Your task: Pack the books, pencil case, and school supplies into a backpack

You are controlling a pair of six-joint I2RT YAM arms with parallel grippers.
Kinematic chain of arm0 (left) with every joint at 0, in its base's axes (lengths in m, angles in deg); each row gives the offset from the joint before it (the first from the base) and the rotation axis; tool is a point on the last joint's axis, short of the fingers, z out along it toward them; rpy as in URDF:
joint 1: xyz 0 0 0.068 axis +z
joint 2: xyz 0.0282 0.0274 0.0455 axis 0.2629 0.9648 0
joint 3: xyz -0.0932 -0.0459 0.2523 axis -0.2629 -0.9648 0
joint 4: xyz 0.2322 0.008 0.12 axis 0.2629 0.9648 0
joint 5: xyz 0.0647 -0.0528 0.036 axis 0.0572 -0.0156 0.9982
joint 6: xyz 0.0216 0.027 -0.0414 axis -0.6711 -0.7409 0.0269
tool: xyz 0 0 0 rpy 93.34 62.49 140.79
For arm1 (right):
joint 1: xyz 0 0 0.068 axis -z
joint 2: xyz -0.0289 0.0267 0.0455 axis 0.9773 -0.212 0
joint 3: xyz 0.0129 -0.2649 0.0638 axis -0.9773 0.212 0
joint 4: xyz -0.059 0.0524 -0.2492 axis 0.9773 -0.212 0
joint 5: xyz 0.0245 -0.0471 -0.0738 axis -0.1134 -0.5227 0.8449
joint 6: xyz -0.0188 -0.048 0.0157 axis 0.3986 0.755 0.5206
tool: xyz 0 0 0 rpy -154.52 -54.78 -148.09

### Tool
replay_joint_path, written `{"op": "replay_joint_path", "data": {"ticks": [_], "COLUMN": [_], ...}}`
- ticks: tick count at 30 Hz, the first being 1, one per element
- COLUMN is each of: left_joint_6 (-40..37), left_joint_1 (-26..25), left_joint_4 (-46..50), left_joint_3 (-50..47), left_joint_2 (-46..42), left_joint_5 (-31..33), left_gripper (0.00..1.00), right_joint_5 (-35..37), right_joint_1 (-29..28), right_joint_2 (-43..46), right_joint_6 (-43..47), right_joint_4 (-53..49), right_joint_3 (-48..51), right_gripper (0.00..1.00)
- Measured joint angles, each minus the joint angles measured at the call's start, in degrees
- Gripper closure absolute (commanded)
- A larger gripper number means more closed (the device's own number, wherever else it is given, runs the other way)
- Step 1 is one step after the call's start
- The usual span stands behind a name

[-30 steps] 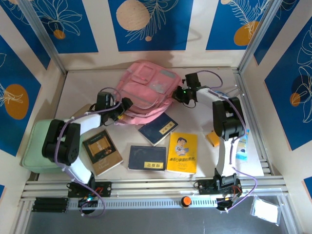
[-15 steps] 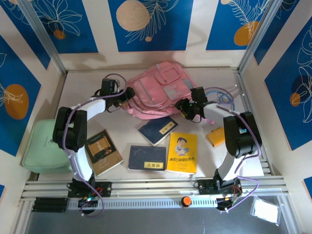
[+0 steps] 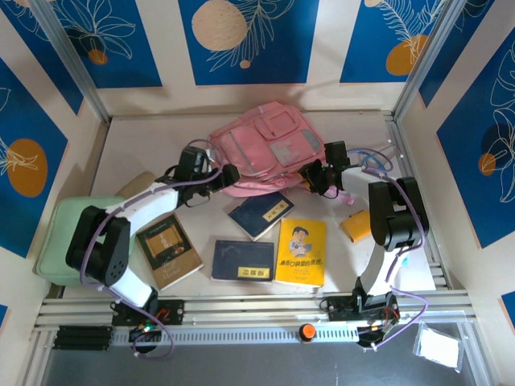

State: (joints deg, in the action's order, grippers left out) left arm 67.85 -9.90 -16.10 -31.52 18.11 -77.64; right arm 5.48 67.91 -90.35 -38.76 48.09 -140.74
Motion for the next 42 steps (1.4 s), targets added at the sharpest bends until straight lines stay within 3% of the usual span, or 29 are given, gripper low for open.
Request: {"op": "replay_joint_path", "data": {"ticks": [6,14,21,26,29,34,42], "left_joint_6": [3.2,2.2,-2.2,-6.2,-8.0,-10.7,-13.7], "left_joint_1": [-2.6,-0.6,5.9,7.1,5.6,-1.4,-9.3], "left_joint_4": [-4.3,-1.0,2.9,8.7,11.0,12.2,10.3], "left_joint_3": [0.7,8.9,12.2,12.1,10.6,7.3,6.4], "left_joint_2": [6.8,15.1,14.8,10.3,5.2,-0.1,6.3], "left_joint_5": [-1.5,0.2,5.5,11.0,12.9,14.2,13.0], "left_gripper": [0.15,0.15,0.12,0.12,0.15,0.23,0.39], "right_joint_5": [-1.2,-3.2,-6.2,-6.1,-5.9,-5.7,-5.7], "right_joint_1": [-0.4,-3.7,-9.7,-11.4,-12.2,-13.6,-13.9], "right_joint_2": [-0.8,-0.5,-0.3,-0.9,-2.0,-2.3,-2.3], "right_joint_6": [0.5,1.5,-2.6,-9.8,-12.7,-14.6,-14.3], "right_joint_4": [1.2,4.3,8.8,10.5,10.6,10.6,8.9], "right_joint_3": [-0.5,-0.5,-0.7,-1.7,-3.1,-4.8,-6.7], "right_gripper": [0.87,0.88,0.88,0.88,0.88,0.88,0.88]}}
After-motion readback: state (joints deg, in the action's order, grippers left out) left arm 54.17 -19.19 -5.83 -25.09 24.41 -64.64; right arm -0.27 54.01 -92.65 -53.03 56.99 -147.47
